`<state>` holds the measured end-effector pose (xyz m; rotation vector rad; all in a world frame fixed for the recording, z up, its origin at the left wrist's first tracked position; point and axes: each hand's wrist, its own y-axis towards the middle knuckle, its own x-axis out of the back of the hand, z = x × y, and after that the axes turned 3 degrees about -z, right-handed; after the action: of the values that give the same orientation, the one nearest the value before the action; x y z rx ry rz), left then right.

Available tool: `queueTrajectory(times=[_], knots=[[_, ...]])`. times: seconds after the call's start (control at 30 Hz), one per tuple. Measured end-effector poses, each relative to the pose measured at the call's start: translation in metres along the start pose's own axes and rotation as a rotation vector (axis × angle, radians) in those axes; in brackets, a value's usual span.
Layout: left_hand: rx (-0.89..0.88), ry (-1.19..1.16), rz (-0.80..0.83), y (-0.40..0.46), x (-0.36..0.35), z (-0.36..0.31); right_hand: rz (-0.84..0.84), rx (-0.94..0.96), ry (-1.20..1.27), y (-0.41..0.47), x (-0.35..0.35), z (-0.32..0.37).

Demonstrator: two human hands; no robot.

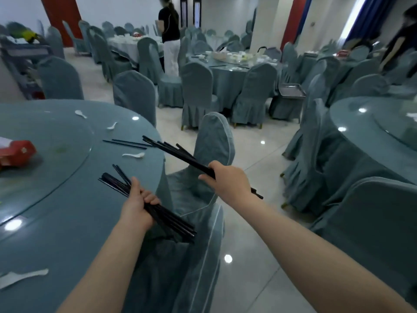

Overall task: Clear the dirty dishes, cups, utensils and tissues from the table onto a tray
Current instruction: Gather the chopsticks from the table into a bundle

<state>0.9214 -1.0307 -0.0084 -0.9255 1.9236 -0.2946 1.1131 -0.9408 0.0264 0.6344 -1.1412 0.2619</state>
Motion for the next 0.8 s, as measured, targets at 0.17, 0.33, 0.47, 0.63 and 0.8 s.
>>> queueTrajectory(times=[0.17,0.33,0.47,0.63,0.8], knots=[[0.092,0.005,0.14,-0.014,-0.075,0.082,0.053,-0.095,-0.075,-0.023,0.054,-0.104],[0.171,0.018,0.161,-0.011,-0.138,0.142,0.016,-0.126,-0.167,-0.03,0.083,-0.181],[0.165,0.017,0.149,0.007,-0.171,0.173,0.043,-0.09,-0.26,-0.013,0.086,-0.224],[0.157,-0.069,0.095,0.053,-0.21,0.194,0.071,0.027,-0.377,0.046,0.072,-0.269],[0.14,-0.132,0.087,0.116,-0.276,0.199,0.045,0.076,-0.438,0.134,0.063,-0.313]])
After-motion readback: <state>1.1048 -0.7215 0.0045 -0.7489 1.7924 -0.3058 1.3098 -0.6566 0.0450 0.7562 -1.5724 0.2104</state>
